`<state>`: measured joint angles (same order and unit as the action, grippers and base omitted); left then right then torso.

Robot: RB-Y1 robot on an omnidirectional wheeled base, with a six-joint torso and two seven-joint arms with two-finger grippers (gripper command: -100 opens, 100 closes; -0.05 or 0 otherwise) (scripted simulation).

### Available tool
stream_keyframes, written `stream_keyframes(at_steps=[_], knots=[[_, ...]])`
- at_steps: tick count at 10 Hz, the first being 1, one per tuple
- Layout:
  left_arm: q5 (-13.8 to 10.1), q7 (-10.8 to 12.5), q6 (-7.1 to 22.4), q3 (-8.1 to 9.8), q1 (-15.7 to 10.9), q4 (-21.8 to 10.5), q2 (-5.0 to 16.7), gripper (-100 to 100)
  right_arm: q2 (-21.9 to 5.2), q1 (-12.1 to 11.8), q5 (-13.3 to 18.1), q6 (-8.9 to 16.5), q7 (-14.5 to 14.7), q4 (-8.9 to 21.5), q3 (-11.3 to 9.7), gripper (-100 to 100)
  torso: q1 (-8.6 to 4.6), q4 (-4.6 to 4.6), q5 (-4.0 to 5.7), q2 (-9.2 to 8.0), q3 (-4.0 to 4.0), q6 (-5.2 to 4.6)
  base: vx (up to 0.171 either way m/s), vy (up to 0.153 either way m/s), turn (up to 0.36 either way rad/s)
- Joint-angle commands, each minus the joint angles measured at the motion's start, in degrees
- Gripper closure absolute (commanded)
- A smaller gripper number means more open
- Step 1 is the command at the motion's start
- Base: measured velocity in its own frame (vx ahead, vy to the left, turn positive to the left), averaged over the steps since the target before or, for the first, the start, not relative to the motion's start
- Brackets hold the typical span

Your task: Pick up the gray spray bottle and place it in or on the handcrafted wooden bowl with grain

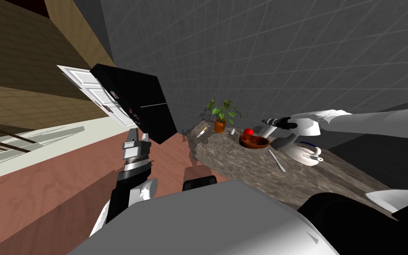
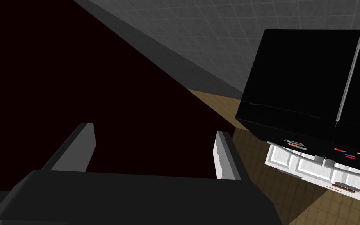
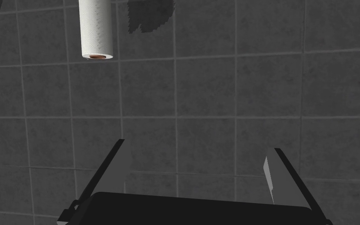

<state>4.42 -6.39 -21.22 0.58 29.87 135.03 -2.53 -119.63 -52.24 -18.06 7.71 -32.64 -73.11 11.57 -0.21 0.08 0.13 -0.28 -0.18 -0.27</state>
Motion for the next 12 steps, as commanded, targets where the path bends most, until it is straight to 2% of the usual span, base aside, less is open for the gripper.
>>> stream_keyframes(at_steps=[1,2,3,4,5,6,7,8,9,10,11,12], knots=[[0.0,0.0,0.0,0.00,0.0,0.0,0.0,0,-1.9,1.0,-0.5,-0.3,-1.3,0.2,-1.5,-100,0.00,0.00,0.00,0.00,0.00,0.00,-0.018,-0.017,-0.063],[0.0,0.0,0.0,0.00,0.0,0.0,0.0,0,-1.9,1.0,-0.5,-0.3,-1.3,0.2,-1.5,-100,0.02,0.00,0.00,-0.01,0.00,0.02,-0.009,-0.005,0.006],[0.0,0.0,0.0,0.00,0.0,0.0,0.0,0,-4.7,0.3,-0.2,-0.6,-4.3,0.7,-1.6,-100,0.06,0.00,-0.01,0.01,0.00,0.02,-0.014,-0.017,-0.087],[0.0,0.0,0.0,0.00,0.0,0.0,0.0,0,-5.1,0.3,-0.2,-0.6,-4.4,0.7,-1.6,-100,0.03,0.00,0.00,0.01,0.00,0.01,-0.015,-0.015,-0.055],[0.0,0.0,0.0,0.00,0.0,0.0,0.0,0,-7.3,-0.5,0.1,-1.0,-6.9,1.2,-1.8,-100,0.03,0.00,0.00,0.00,0.00,0.01,-0.022,-0.027,-0.113],[0.0,0.0,0.0,0.00,0.0,0.0,0.0,0,-8.2,-0.5,0.1,-1.0,-7.4,1.2,-1.8,-100,0.00,0.01,0.00,-0.03,-0.01,0.00,-0.017,-0.022,-0.052],[0.0,0.0,0.0,0.00,0.0,0.0,0.0,0,-10.3,-1.2,0.3,-1.3,-9.4,1.7,-1.9,-100,0.01,0.00,0.01,-0.01,-0.01,0.02,-0.020,-0.026,-0.095],[0.0,0.0,0.0,0.00,0.0,0.0,0.0,0,-11.4,-1.2,0.3,-1.3,-10.4,1.7,-1.9,-100,-0.01,0.00,0.01,-0.01,-0.01,0.01,-0.017,-0.019,-0.053],[0.0,0.0,0.0,0.00,0.0,0.0,0.0,0,-11.4,-1.2,0.3,-1.3,-10.4,1.7,-1.9,-100,0.01,-0.01,0.01,0.00,0.00,0.03,-0.005,-0.006,0.009],[0.0,0.0,0.0,-0.01,0.0,0.0,0.0,0,-14.0,-2.0,0.6,-1.7,-13.2,2.1,-2.0,-100,0.06,-0.01,-0.01,0.02,0.01,0.02,-0.013,-0.017,-0.085],[0.0,0.0,0.0,0.00,0.0,0.0,0.0,0,-14.6,-2.0,0.6,-1.7,-13.4,2.1,-2.0,-100,0.04,0.00,0.00,0.00,0.00,0.00,-0.014,-0.016,-0.063],[0.0,0.0,0.0,0.00,0.0,0.0,0.0,0,-16.5,-2.7,0.9,-2.0,-15.6,2.6,-2.2,-100,0.03,-0.01,0.01,0.00,0.00,0.02,-0.015,-0.025,-0.105]])
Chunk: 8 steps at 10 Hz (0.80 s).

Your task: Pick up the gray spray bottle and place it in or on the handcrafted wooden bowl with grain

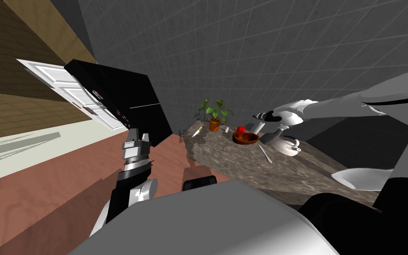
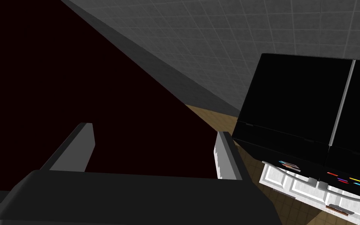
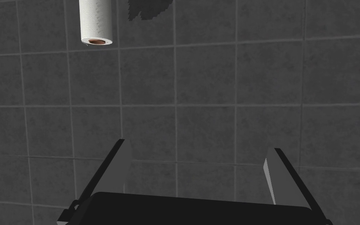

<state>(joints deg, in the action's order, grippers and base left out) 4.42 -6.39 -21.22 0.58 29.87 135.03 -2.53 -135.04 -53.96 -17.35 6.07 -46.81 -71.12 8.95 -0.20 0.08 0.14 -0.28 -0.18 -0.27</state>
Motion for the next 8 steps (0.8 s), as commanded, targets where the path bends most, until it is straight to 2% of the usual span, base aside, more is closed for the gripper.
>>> stream_keyframes(at_steps=[1,4,5,6,7,8], knots=[[0.0,0.0,0.0,0.00,0.0,0.0,0.0,0,-2.3,-1.0,0.2,-0.4,-2.3,0.6,0.4,-100,0.00,0.00,0.00,0.00,0.00,0.00,-0.016,-0.020,-0.054],[0.0,0.0,0.0,0.00,0.0,0.0,0.0,0,-7.6,-2.5,0.7,-1.0,-7.3,1.6,0.1,-100,0.02,0.00,0.00,0.00,0.00,0.03,-0.018,-0.025,-0.080],[0.0,0.0,0.0,0.00,0.0,0.0,0.0,0,-8.6,-2.5,0.7,-1.0,-8.3,1.6,0.1,-100,-0.02,0.00,0.01,-0.01,0.00,0.00,-0.015,-0.023,-0.055],[0.0,0.0,0.0,0.00,0.0,0.0,0.0,0,-7.9,-2.5,0.6,-0.9,-7.5,1.5,0.3,-100,0.01,0.00,0.01,0.00,0.00,0.02,-0.005,-0.007,0.000],[0.0,0.0,0.0,-0.01,0.0,0.0,0.0,0,-8.1,-2.5,0.6,-0.9,-7.8,1.5,0.2,0,0.04,-0.01,0.01,0.02,0.01,0.01,0.000,0.000,0.000],[0.0,0.0,0.0,-0.01,0.0,0.0,0.0,0,-8.1,-2.5,0.6,-0.9,-7.7,1.5,0.2,0,0.06,-0.01,0.00,0.03,0.02,0.01,0.000,0.000,0.000]])
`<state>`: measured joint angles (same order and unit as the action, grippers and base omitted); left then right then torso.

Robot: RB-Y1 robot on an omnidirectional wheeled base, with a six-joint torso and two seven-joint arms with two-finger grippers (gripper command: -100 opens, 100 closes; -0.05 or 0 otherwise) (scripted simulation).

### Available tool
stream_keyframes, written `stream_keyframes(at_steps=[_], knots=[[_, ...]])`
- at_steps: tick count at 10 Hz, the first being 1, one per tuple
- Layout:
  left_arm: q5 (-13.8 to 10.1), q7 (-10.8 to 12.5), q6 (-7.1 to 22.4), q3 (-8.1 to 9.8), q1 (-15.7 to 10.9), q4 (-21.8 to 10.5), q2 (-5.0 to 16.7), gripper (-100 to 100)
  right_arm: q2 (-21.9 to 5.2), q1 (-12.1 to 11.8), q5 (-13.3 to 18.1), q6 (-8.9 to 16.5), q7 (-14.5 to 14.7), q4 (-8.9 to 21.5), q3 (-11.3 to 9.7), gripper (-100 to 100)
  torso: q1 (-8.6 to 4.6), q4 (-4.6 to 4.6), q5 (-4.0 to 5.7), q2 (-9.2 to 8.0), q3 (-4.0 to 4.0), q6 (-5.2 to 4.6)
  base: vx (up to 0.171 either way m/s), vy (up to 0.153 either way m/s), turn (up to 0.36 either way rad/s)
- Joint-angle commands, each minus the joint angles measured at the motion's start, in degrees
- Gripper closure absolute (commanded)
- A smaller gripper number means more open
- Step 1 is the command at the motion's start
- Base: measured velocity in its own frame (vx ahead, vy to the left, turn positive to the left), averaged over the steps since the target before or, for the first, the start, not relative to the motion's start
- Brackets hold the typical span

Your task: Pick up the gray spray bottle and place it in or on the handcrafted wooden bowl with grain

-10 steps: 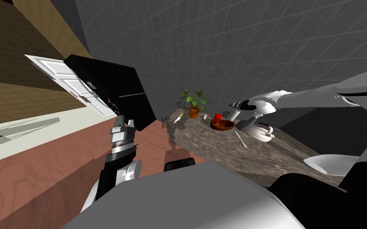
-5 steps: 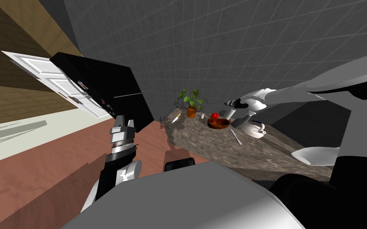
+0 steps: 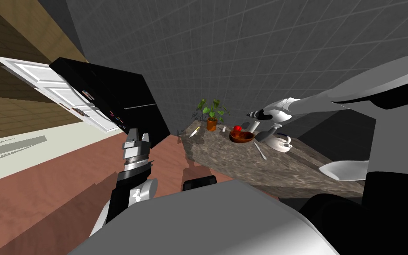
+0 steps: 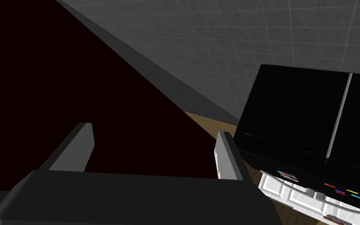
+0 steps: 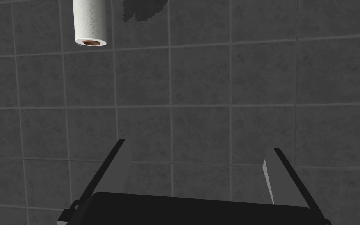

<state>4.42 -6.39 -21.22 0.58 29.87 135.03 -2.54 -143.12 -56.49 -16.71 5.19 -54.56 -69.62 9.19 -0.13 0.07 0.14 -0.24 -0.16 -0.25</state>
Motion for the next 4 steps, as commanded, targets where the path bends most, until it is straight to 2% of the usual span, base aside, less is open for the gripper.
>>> stream_keyframes(at_steps=[1,4], knots=[[0.0,0.0,0.0,0.00,0.0,0.0,0.0,0,0.0,0.0,0.0,0.0,0.0,0.0,0.0,0,0.00,0.00,0.00,0.00,0.00,0.00,0.000,0.000,0.000],[0.0,0.0,0.0,0.00,0.0,0.0,0.0,0,0.0,0.0,0.0,0.0,0.0,0.0,0.0,0,0.01,0.00,0.00,0.01,0.00,0.00,0.000,0.000,0.000]])
